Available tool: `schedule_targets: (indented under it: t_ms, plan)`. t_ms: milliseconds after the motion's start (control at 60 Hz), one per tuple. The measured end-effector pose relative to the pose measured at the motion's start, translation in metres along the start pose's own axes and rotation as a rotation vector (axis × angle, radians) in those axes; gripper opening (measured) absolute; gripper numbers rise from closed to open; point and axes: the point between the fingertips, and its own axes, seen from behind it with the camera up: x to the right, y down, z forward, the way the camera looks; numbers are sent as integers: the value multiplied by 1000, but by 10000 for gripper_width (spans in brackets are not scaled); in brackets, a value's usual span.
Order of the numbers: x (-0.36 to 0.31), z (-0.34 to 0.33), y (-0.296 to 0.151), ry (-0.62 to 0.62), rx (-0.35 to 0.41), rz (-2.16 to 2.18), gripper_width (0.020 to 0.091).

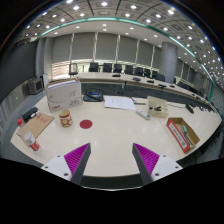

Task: Pour water

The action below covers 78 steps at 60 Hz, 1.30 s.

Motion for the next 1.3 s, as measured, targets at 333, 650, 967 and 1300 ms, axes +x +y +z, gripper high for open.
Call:
schedule_targets:
  t_ms: [333, 650, 967, 1300]
  plan:
    - [-119, 8, 32, -121, -9, -38, 861]
    - [-315, 22, 92, -271, -25, -77, 864]
    - [-430, 89, 68, -245, 144, 6, 848]
    - [-447, 126, 49, -182, 239, -13, 516]
